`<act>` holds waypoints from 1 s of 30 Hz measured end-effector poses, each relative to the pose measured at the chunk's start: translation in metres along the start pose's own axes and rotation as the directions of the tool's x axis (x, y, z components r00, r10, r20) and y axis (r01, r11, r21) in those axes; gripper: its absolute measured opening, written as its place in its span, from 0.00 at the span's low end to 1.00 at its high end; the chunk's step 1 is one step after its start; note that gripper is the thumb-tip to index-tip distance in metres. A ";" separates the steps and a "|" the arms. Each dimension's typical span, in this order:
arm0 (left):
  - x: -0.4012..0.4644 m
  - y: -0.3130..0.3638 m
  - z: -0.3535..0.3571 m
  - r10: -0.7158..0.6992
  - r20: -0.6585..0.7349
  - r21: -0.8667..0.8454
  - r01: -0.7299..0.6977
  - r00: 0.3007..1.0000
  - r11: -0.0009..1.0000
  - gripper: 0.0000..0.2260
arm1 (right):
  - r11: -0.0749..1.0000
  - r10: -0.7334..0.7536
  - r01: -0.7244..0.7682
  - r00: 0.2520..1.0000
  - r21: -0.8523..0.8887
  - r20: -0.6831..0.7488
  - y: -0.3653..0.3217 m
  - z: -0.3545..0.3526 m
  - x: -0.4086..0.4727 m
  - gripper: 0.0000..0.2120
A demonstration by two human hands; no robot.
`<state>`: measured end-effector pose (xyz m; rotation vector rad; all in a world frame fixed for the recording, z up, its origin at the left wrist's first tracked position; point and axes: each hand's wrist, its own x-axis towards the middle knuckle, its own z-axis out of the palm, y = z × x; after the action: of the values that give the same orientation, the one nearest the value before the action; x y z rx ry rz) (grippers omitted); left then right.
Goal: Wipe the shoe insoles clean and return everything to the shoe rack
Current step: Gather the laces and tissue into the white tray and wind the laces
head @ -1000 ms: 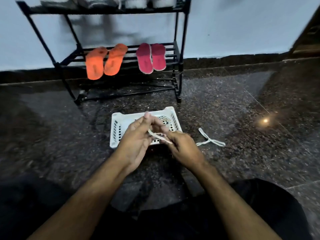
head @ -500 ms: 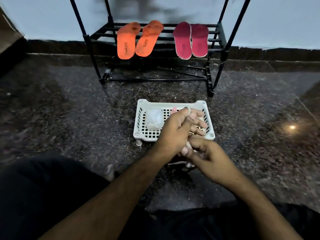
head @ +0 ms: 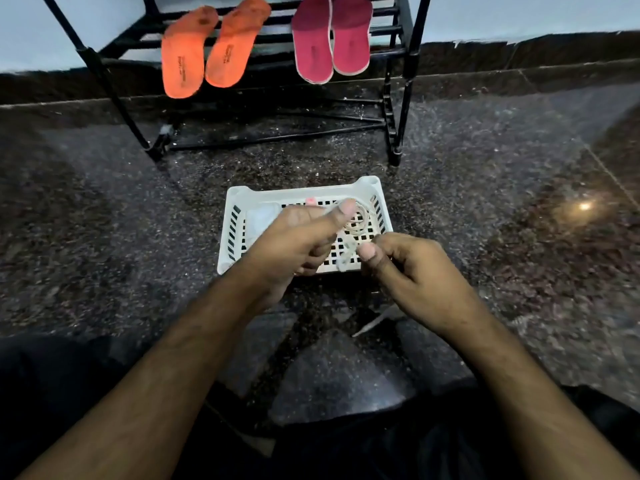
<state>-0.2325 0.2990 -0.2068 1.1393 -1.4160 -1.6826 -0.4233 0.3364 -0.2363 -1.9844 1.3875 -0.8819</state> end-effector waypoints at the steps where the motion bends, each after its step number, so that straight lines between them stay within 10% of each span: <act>1: 0.001 0.000 -0.001 0.001 -0.018 -0.101 -0.003 1.000 0.995 0.19 | 0.998 0.002 0.000 1.000 -0.069 0.024 0.002 0.000 0.000 0.25; 11: 0.002 0.002 -0.009 0.146 -0.312 -0.290 -0.240 0.939 0.927 0.13 | 0.770 0.480 -0.145 0.773 -0.621 0.415 0.013 0.009 -0.013 0.19; 16: -0.002 -0.005 -0.003 0.081 -0.249 -0.197 -0.133 0.965 0.971 0.13 | 0.993 0.111 -0.102 0.973 -0.052 0.202 -0.005 0.018 -0.007 0.26; 20: -0.007 -0.004 0.012 0.085 -0.195 -0.112 -0.108 0.977 0.988 0.16 | 0.927 0.108 -0.090 0.994 0.364 -0.030 -0.023 0.028 0.000 0.07; 30: -0.006 -0.003 0.024 0.090 -0.152 -0.138 -0.111 0.984 0.984 0.19 | 0.891 0.140 -0.138 0.990 0.433 0.028 -0.014 0.032 0.002 0.12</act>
<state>-0.2515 0.3149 -0.2079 1.0674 -1.2195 -1.5717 -0.3905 0.3413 -0.2456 -1.5262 1.1899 -1.0253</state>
